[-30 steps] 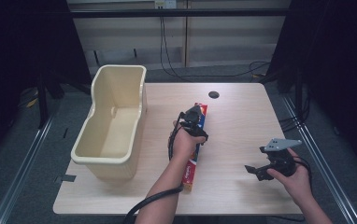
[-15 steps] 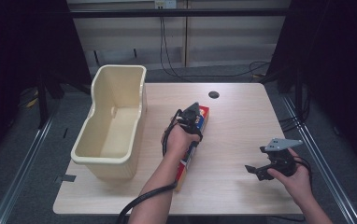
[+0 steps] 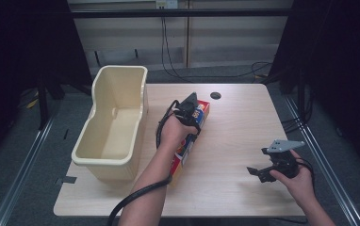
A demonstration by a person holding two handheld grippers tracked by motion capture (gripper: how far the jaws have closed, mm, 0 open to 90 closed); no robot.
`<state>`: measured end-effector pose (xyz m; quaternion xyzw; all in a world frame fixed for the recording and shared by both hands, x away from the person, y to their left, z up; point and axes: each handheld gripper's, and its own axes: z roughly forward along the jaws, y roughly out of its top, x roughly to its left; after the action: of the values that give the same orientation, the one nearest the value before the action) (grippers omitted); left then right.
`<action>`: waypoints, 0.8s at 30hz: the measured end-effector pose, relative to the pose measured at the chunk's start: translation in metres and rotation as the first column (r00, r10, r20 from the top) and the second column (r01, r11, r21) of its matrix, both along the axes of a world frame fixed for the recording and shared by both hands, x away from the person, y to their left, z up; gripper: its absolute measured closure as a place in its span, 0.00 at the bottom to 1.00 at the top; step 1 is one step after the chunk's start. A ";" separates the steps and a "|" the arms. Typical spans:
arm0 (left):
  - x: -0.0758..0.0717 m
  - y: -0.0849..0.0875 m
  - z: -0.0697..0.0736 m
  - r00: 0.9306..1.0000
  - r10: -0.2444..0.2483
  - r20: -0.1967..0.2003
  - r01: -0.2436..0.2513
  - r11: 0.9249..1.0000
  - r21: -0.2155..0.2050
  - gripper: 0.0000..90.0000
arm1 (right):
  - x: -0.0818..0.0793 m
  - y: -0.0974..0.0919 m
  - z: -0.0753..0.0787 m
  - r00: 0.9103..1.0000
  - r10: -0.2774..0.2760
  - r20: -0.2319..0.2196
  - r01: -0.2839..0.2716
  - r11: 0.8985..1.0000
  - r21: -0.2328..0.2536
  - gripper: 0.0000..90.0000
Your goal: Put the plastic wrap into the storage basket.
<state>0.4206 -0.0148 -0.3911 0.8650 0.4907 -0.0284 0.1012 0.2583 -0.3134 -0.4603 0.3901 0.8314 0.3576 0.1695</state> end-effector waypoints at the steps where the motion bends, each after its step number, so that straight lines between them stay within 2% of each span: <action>1: 0.000 0.001 0.003 1.000 -0.004 -0.004 0.004 1.000 -0.005 0.45 | 0.000 0.000 0.000 1.000 0.004 0.001 -0.004 1.000 0.003 0.04; 6: -0.001 0.006 0.019 1.000 -0.007 0.000 0.007 1.000 0.003 0.45 | 0.000 -0.001 0.000 1.000 0.000 0.004 0.000 1.000 0.003 0.04; 9: 0.000 0.010 0.030 1.000 0.009 0.002 -0.009 1.000 -0.004 0.45 | 0.000 -0.001 0.001 1.000 0.002 0.003 -0.002 1.000 0.005 0.04; 13: 0.000 0.015 0.045 1.000 0.005 0.010 -0.006 1.000 0.012 0.45 | 0.000 -0.001 0.000 1.000 0.009 0.001 -0.009 1.000 0.011 0.04; 18: 0.001 0.023 0.059 1.000 0.022 -0.005 -0.022 1.000 -0.005 0.45 | 0.000 0.000 0.001 1.000 0.007 -0.001 -0.007 1.000 0.006 0.04; 20: 0.001 0.025 0.064 1.000 0.012 -0.003 -0.012 1.000 -0.004 0.45 | 0.000 0.000 0.001 1.000 0.008 0.000 -0.008 1.000 0.007 0.04; 21: 0.001 0.026 0.067 1.000 0.022 -0.013 -0.022 1.000 0.002 0.45 | 0.000 0.000 0.001 1.000 0.008 0.000 -0.008 1.000 0.005 0.04; 24: 0.003 0.032 0.075 0.999 0.028 -0.028 -0.029 0.999 -0.026 0.45 | 0.000 -0.001 0.001 1.000 0.007 -0.001 -0.007 1.000 0.006 0.04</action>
<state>0.4232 0.0172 -0.3164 0.8560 0.5039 -0.0454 0.1059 0.2582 -0.3141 -0.4595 0.3880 0.8316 0.3606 0.1668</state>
